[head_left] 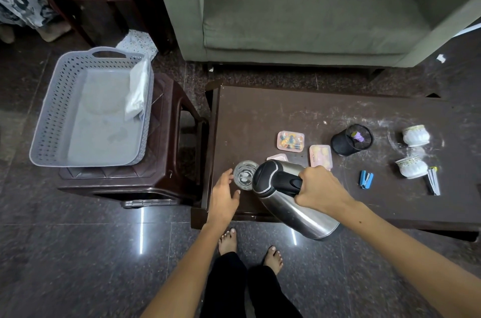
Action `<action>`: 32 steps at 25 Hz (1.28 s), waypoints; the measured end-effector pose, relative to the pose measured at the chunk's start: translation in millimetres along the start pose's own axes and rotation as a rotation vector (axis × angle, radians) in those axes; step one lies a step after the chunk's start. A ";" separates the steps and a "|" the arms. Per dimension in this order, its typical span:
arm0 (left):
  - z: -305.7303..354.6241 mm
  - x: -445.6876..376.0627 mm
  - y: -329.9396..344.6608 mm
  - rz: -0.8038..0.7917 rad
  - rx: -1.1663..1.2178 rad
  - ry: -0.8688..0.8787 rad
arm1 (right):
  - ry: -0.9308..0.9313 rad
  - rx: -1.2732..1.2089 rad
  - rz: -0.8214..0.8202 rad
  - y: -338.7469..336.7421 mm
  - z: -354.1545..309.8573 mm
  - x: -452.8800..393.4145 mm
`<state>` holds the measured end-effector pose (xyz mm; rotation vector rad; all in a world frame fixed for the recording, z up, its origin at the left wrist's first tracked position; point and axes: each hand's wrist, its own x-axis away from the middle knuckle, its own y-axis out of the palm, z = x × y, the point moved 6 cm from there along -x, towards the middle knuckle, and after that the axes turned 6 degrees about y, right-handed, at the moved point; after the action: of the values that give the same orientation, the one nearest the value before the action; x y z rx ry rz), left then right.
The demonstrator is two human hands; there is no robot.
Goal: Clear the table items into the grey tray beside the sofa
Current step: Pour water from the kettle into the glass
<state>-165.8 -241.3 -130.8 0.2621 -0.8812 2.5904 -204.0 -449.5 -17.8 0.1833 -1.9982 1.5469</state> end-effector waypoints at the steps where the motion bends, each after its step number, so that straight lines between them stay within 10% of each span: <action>1: 0.3 -0.1 -0.2 0.003 0.002 0.000 | 0.006 -0.003 0.000 -0.7 0.0 0.5; 32: 0.4 -0.3 6.4 0.015 -0.025 -0.010 | 0.022 -0.024 -0.029 -16.5 -8.2 3.3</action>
<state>-168.1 -246.3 -134.0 0.2623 -0.9217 2.5927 -196.2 -446.3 -1.1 0.1844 -1.9878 1.4995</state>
